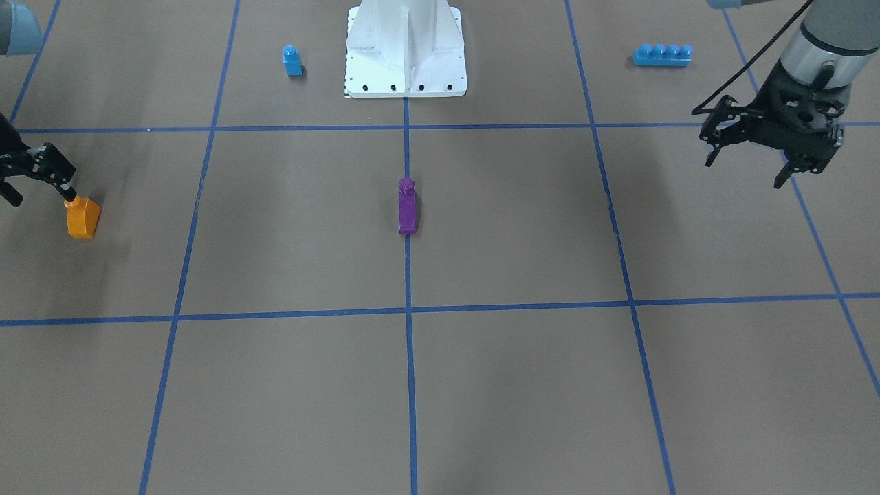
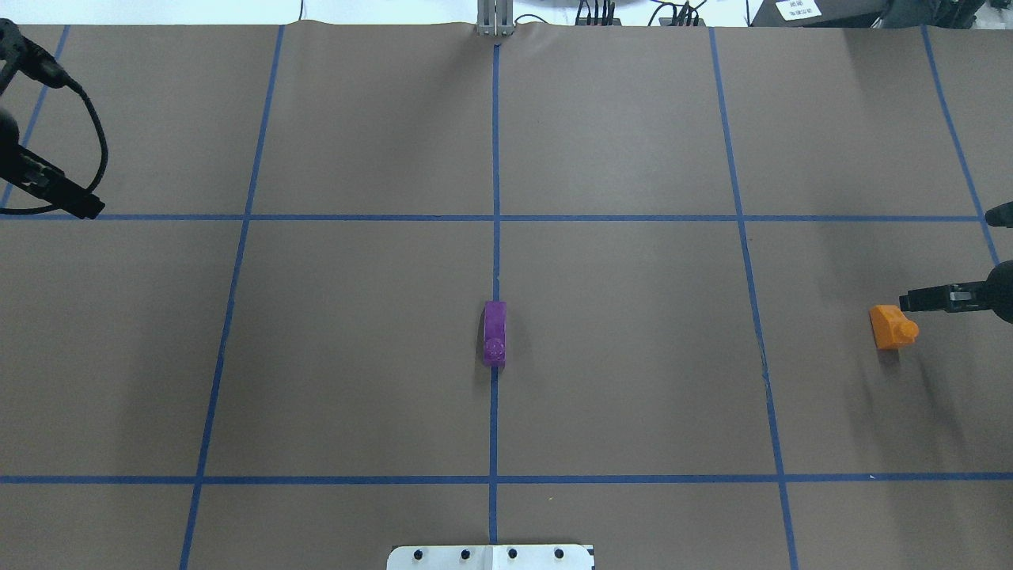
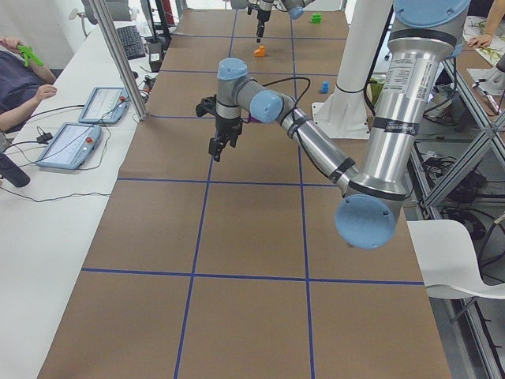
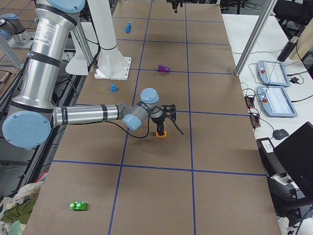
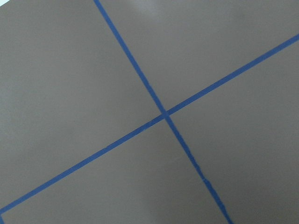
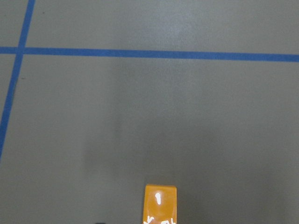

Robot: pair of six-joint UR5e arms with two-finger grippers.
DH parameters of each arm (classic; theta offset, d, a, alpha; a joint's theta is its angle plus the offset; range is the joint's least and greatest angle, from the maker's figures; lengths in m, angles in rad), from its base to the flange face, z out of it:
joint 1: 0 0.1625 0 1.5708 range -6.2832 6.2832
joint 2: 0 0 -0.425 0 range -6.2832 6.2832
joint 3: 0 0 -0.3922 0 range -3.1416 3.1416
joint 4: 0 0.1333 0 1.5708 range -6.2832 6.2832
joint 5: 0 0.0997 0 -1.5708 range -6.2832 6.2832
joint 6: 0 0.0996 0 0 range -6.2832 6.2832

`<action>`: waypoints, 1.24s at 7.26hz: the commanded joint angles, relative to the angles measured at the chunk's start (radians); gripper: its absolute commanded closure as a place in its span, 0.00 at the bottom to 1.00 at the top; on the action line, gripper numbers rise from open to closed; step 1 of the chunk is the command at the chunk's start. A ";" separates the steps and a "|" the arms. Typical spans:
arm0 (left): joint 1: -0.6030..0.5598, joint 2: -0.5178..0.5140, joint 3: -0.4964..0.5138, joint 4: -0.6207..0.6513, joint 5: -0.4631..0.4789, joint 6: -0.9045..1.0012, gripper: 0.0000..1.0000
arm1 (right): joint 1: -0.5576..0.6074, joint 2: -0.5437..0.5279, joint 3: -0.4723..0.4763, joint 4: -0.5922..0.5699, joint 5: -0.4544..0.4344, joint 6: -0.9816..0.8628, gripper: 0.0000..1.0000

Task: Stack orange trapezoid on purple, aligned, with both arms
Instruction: 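Grasp the orange trapezoid block with the right gripper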

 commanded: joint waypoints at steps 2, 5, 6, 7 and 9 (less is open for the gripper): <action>-0.013 0.105 0.021 -0.149 -0.003 -0.001 0.00 | -0.087 -0.007 -0.035 0.031 -0.105 0.052 0.09; -0.013 0.102 0.018 -0.150 -0.001 -0.025 0.00 | -0.105 -0.003 -0.115 0.140 -0.110 0.049 0.54; -0.013 0.100 0.018 -0.150 -0.001 -0.025 0.00 | -0.114 0.003 -0.115 0.140 -0.110 0.049 0.55; -0.013 0.100 0.018 -0.150 -0.001 -0.025 0.00 | -0.116 0.003 -0.109 0.140 -0.105 0.049 0.55; -0.011 0.100 0.020 -0.150 -0.001 -0.028 0.00 | -0.119 0.003 -0.108 0.140 -0.105 0.037 0.70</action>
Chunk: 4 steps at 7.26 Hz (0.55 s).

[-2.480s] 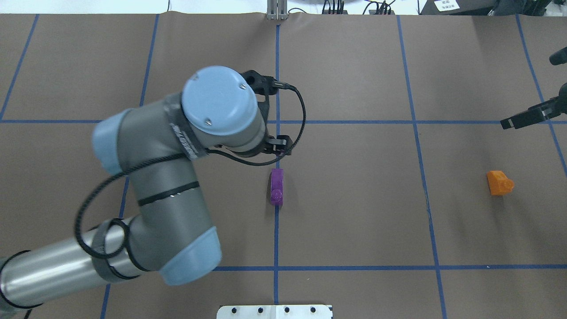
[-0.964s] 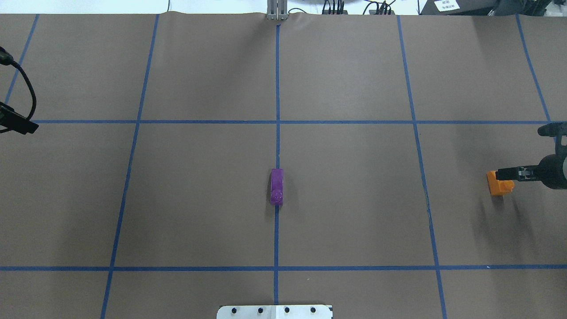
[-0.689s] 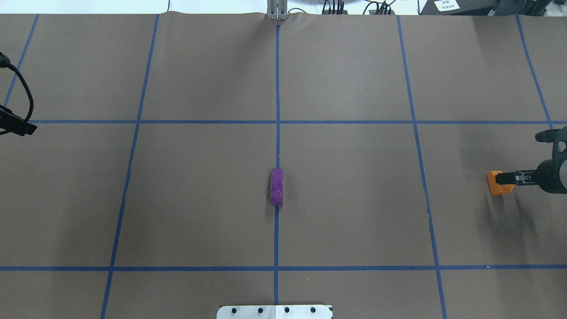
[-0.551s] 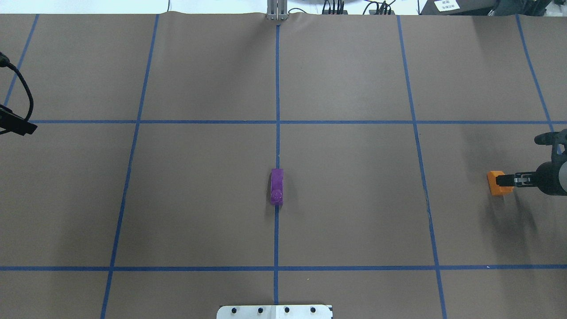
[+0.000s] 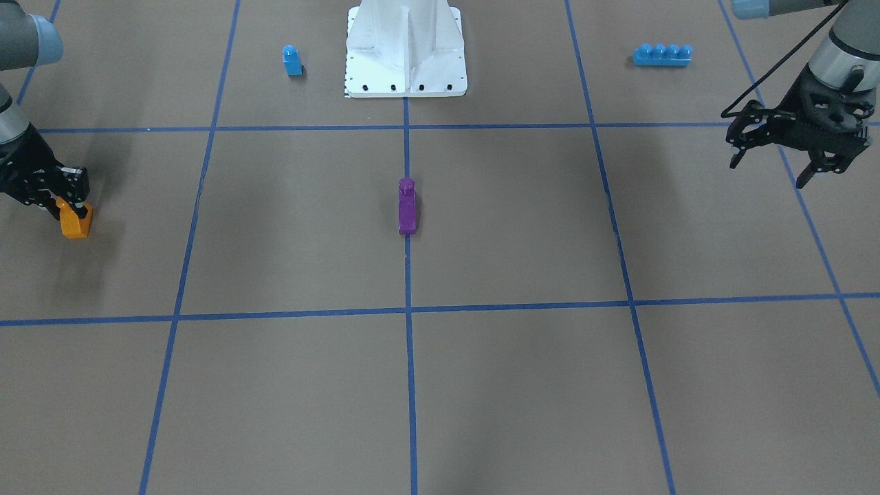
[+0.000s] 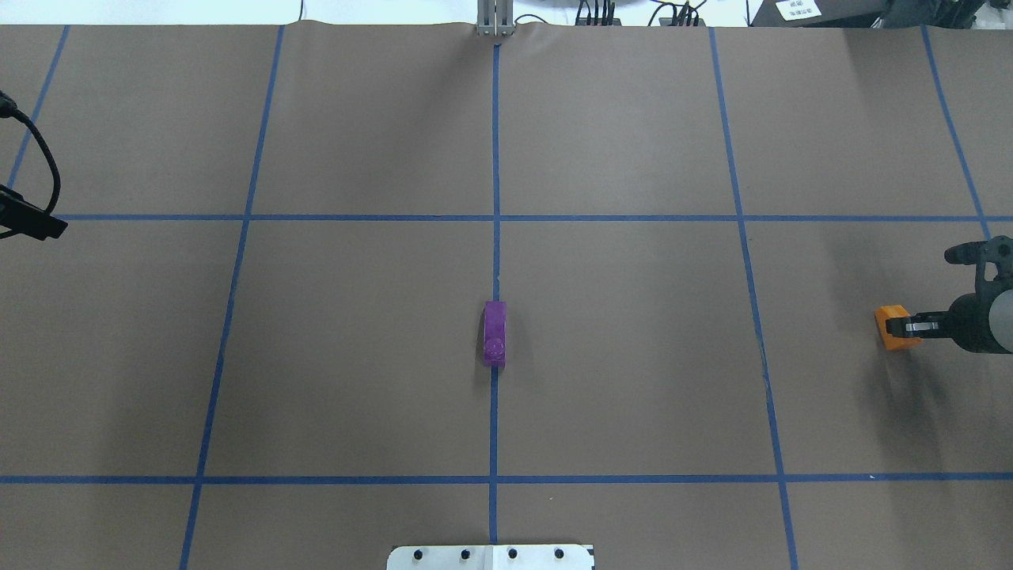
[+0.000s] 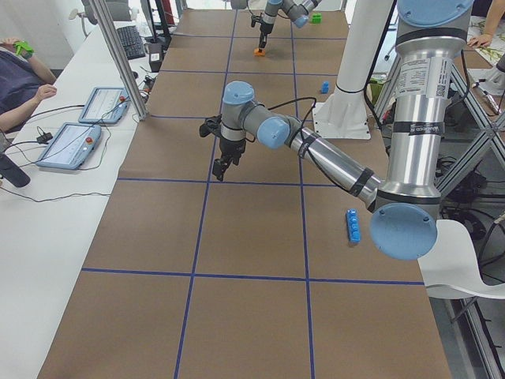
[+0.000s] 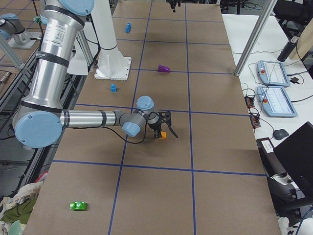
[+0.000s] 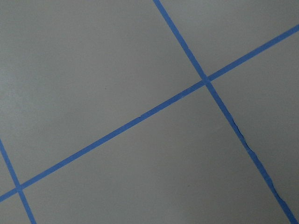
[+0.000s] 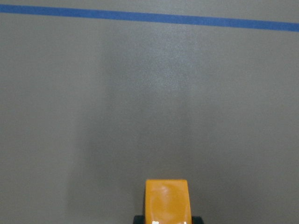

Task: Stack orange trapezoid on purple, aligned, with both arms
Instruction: 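Grasp the orange trapezoid block with the right gripper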

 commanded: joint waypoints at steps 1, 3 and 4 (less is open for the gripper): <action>0.000 0.000 0.001 0.000 -0.002 -0.020 0.00 | -0.002 0.000 0.004 0.000 0.006 -0.011 1.00; 0.000 0.011 0.013 0.000 0.005 -0.017 0.00 | 0.001 0.005 0.043 -0.012 0.024 -0.019 1.00; -0.005 0.056 0.027 0.000 0.008 -0.016 0.00 | 0.022 0.034 0.056 -0.035 0.067 -0.019 1.00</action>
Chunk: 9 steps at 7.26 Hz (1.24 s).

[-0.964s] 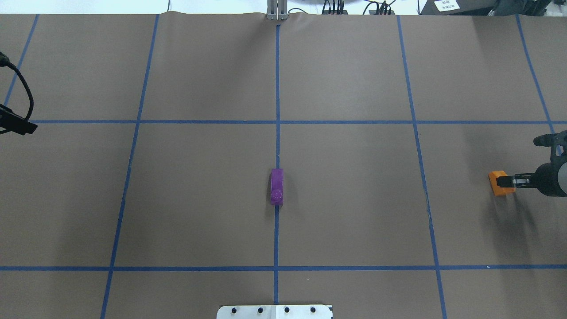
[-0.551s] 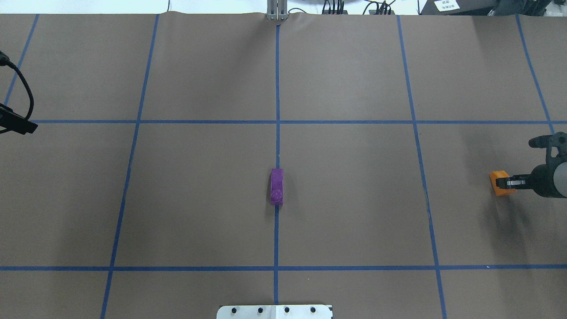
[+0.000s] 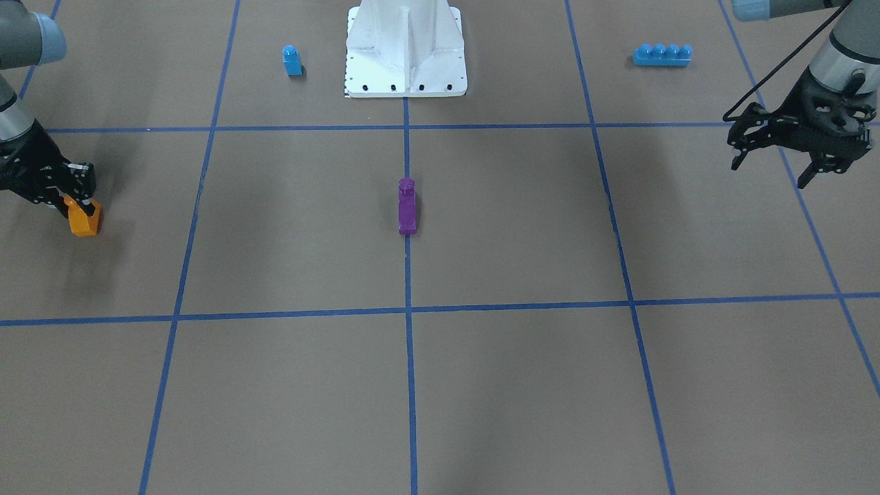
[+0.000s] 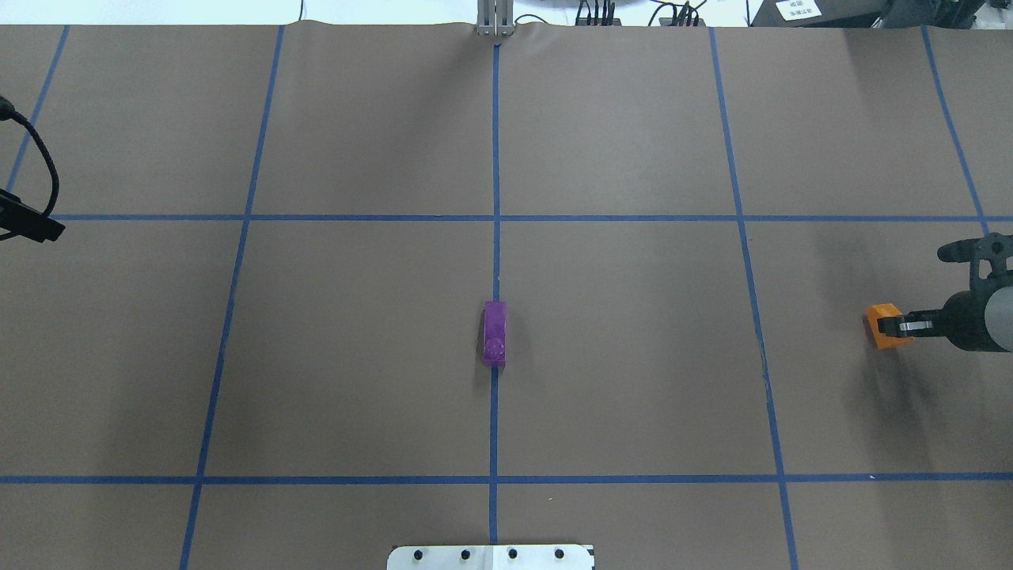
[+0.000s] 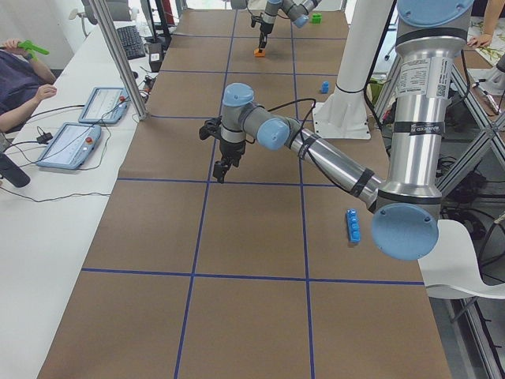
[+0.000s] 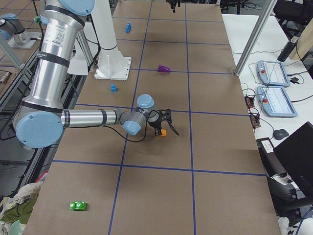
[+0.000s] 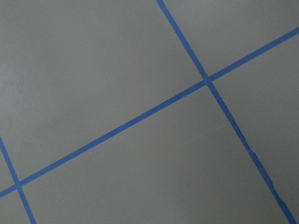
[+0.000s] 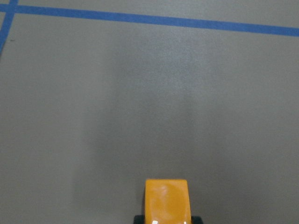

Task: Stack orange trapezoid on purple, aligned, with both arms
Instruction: 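Carry the orange block with the right gripper over the purple block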

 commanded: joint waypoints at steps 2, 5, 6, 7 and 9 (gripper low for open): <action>-0.098 0.046 0.031 -0.008 -0.006 0.042 0.00 | 0.052 0.205 0.098 -0.264 0.083 0.000 1.00; -0.317 0.044 0.171 0.006 -0.142 0.334 0.00 | 0.013 0.530 0.122 -0.649 0.081 0.001 1.00; -0.412 0.043 0.236 0.008 -0.146 0.463 0.00 | -0.010 0.637 0.122 -0.771 0.080 0.013 1.00; -0.478 0.038 0.293 0.006 -0.154 0.533 0.00 | -0.040 0.682 0.122 -0.790 0.068 0.021 1.00; -0.537 0.046 0.359 0.005 -0.182 0.628 0.00 | -0.127 0.787 0.093 -0.798 0.034 0.162 1.00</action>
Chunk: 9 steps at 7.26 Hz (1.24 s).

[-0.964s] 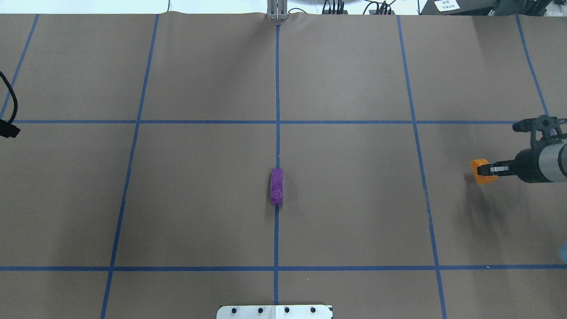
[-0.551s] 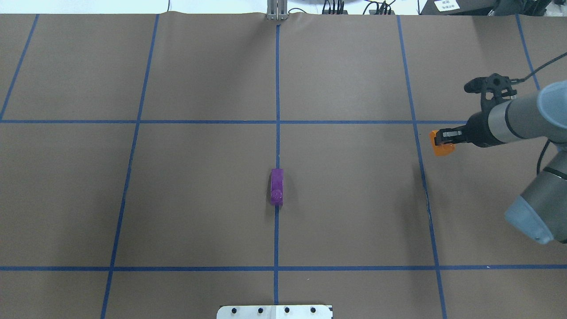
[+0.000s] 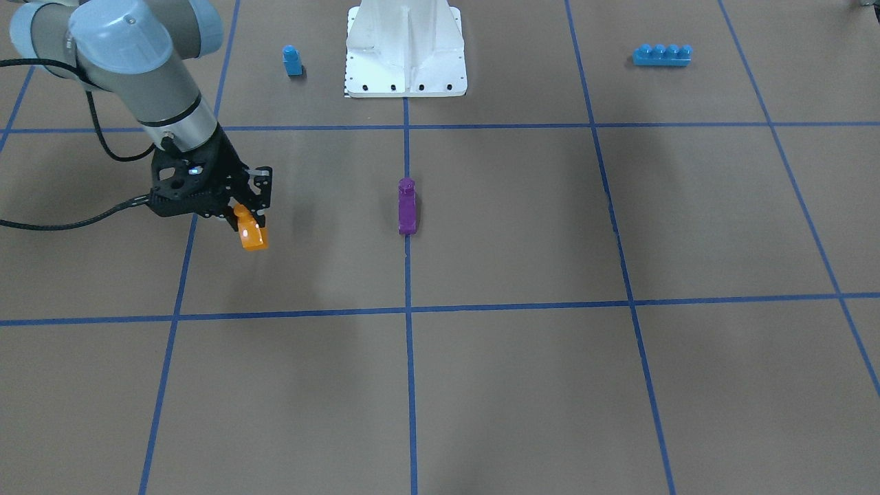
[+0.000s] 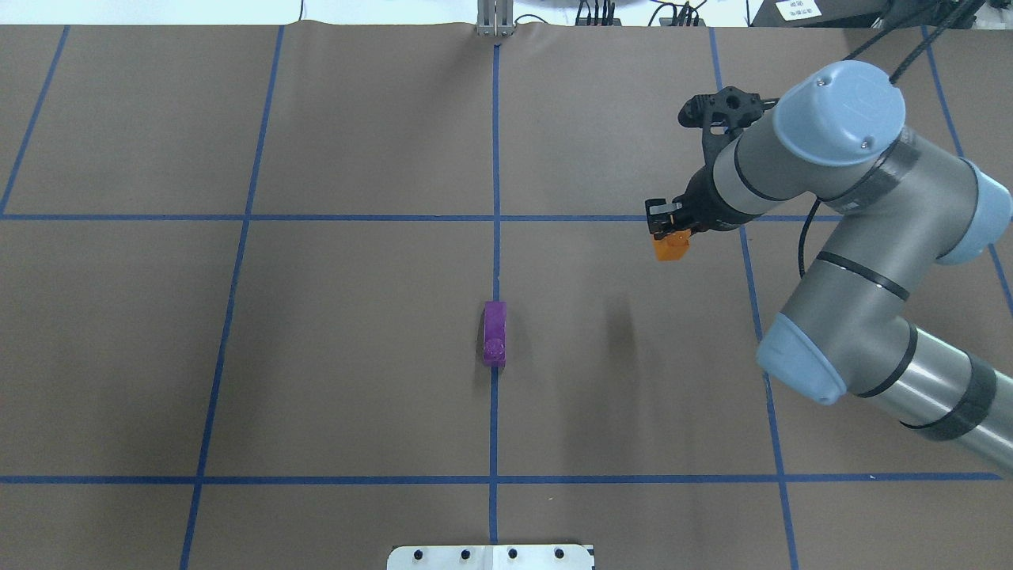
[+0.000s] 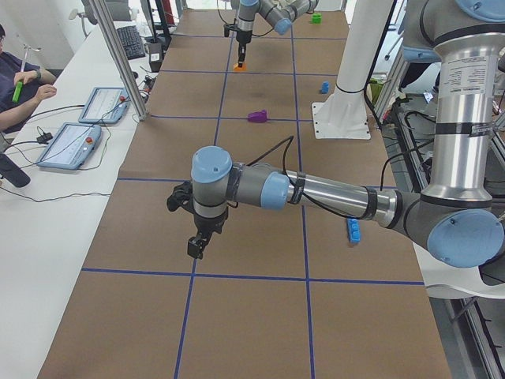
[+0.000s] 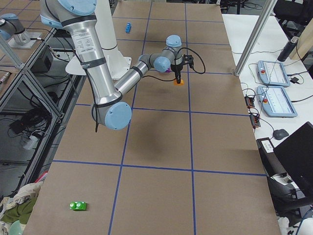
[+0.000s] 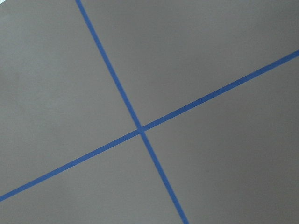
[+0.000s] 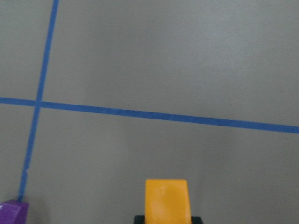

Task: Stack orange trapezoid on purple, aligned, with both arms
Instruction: 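Carry the orange block with the right gripper over the purple block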

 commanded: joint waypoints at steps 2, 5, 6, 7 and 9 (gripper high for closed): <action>-0.041 0.009 0.039 0.001 -0.090 0.054 0.00 | -0.182 0.206 -0.048 -0.134 -0.142 0.218 1.00; -0.041 0.039 0.029 -0.010 -0.093 0.055 0.00 | -0.287 0.357 -0.198 -0.178 -0.244 0.351 1.00; -0.041 0.051 0.029 -0.011 -0.093 0.055 0.00 | -0.299 0.356 -0.206 -0.178 -0.264 0.354 1.00; -0.041 0.052 0.028 -0.011 -0.093 0.055 0.00 | -0.307 0.359 -0.218 -0.178 -0.268 0.352 1.00; -0.041 0.052 0.028 -0.011 -0.093 0.054 0.00 | -0.319 0.354 -0.223 -0.179 -0.279 0.337 1.00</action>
